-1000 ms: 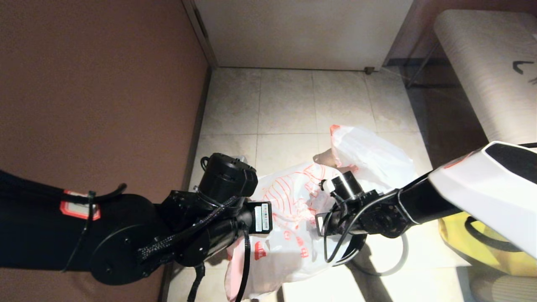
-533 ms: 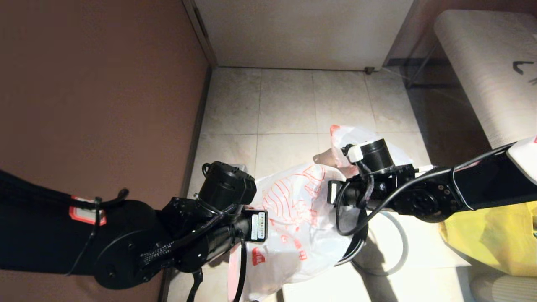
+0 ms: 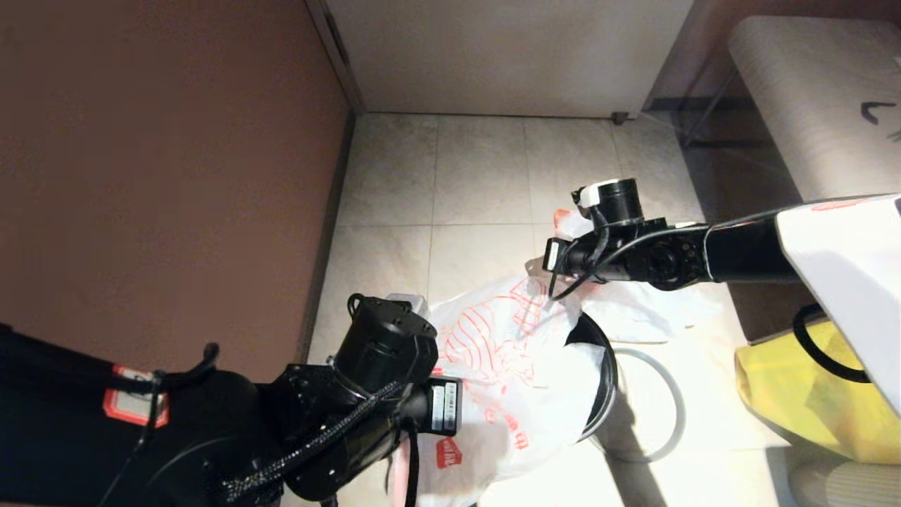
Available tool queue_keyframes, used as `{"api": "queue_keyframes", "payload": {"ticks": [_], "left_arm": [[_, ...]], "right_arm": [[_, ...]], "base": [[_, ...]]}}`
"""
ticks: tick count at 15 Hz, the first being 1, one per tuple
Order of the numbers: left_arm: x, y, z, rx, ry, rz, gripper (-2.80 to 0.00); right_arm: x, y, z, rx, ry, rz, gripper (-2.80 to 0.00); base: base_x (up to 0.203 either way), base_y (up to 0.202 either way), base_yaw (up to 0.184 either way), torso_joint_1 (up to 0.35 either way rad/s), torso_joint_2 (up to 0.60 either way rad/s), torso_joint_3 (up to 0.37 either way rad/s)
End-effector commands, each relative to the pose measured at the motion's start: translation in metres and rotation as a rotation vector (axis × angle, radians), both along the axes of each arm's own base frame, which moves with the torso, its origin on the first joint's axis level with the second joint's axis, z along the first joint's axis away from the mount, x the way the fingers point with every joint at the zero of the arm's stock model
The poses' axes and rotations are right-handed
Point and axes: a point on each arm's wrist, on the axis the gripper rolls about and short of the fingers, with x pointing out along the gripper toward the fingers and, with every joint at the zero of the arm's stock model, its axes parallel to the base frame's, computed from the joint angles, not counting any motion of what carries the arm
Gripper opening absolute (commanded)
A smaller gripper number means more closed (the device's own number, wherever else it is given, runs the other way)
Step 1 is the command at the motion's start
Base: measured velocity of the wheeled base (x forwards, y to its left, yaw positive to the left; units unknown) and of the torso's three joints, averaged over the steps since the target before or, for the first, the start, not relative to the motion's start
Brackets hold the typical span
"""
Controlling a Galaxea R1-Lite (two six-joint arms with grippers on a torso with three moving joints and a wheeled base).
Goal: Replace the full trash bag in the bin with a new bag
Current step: Put the new garbage bag on the trash can
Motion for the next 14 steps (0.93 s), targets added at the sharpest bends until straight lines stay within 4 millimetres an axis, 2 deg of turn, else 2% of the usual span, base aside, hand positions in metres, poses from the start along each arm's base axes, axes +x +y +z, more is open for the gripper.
{"api": "queue_keyframes", "payload": {"ticks": [1, 2, 5, 7, 10, 12, 14], "left_arm": [[-0.009, 0.001, -0.006, 0.006, 0.006, -0.019, -2.8], [-0.009, 0.001, -0.006, 0.001, 0.005, -0.017, -2.8], [-0.012, 0.002, -0.004, -0.008, 0.001, -0.024, -2.8], [-0.019, 0.003, -0.003, -0.018, 0.003, -0.034, -2.8], [-0.019, 0.004, -0.004, -0.015, 0.007, -0.03, -2.8], [-0.018, 0.003, -0.006, -0.015, 0.011, -0.027, -2.8], [-0.018, 0.003, -0.006, -0.029, 0.018, -0.015, -2.8]], "right_arm": [[0.03, 0.004, -0.036, -0.077, 0.047, 0.014, -2.8], [0.032, 0.006, -0.051, -0.148, 0.071, 0.04, -2.8], [0.025, 0.009, -0.056, -0.18, 0.119, 0.05, -2.8], [0.017, 0.012, -0.046, -0.183, 0.132, 0.063, -2.8], [-0.001, 0.013, -0.019, -0.154, 0.12, 0.085, -2.8], [-0.018, 0.012, -0.02, -0.15, 0.168, 0.116, -2.8], [-0.034, 0.012, -0.031, -0.161, 0.232, 0.152, -2.8]], "base": [[0.0, 0.0, 0.0, 0.0, 0.0, 0.0], [0.0, 0.0, 0.0, 0.0, 0.0, 0.0], [0.0, 0.0, 0.0, 0.0, 0.0, 0.0], [0.0, 0.0, 0.0, 0.0, 0.0, 0.0], [0.0, 0.0, 0.0, 0.0, 0.0, 0.0], [0.0, 0.0, 0.0, 0.0, 0.0, 0.0], [0.0, 0.0, 0.0, 0.0, 0.0, 0.0]]}}
